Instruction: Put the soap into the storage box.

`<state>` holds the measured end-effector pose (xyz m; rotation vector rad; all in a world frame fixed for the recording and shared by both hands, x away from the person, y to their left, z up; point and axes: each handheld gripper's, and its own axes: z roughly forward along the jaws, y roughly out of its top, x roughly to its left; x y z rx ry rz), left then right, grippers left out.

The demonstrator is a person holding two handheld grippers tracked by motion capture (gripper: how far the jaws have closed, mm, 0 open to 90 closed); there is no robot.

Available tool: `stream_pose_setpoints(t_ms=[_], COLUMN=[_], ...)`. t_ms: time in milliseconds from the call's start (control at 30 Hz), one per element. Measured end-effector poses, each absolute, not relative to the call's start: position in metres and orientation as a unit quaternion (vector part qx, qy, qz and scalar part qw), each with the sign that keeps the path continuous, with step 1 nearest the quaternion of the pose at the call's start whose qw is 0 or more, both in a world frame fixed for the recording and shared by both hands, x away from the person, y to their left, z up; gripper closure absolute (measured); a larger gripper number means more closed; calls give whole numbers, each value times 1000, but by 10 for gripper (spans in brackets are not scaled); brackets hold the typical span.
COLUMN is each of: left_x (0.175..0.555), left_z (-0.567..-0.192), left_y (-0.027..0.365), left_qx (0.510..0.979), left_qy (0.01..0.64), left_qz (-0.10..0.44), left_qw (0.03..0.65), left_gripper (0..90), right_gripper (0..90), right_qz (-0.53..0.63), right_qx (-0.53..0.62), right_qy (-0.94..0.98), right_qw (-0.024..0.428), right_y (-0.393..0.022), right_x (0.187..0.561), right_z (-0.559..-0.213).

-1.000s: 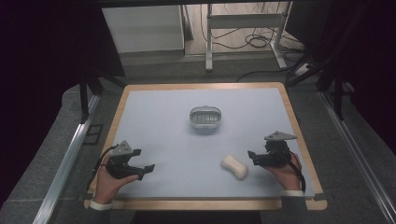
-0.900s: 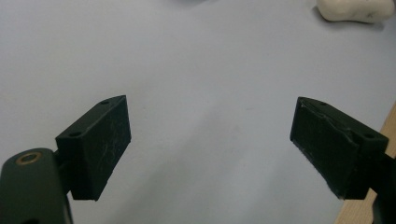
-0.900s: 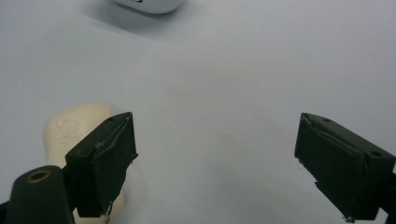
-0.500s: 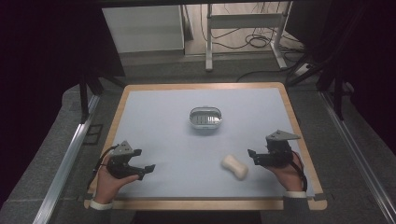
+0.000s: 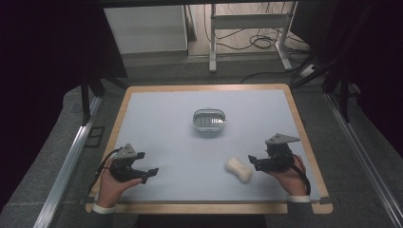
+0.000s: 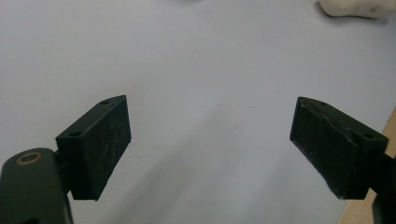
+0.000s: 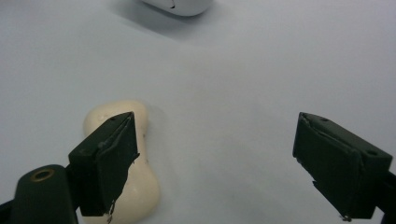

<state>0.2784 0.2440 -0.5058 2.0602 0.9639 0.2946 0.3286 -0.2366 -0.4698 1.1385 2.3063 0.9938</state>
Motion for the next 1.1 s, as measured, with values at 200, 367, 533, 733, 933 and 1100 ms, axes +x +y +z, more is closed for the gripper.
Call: stream_pose_setpoints(t_ms=[200,367,533,733,933,1100], left_x=[277,277,276,274,274,274], left_z=[-503,-503,-503,-499,-499,-500], left_y=[247,248,247,247,247,246], left_qx=[816,815,816,816,817,816], left_qy=[385,385,382,378,379,380], left_qz=[121,121,117,122,122,122], left_qw=[414,416,417,419,418,418], left_gripper=[130,130,129,129,129,129], right_gripper=[143,156,164,186,202,216], right_qz=[344,336,305,281,259,244], right_qx=[395,389,374,349,334,328], right_qy=[831,839,858,881,897,905], right_qw=[189,177,173,154,127,116], right_y=[-226,-219,-205,-190,-181,-175], right_x=[328,331,331,329,327,330], right_z=[-470,-472,-472,-471,-477,-481])
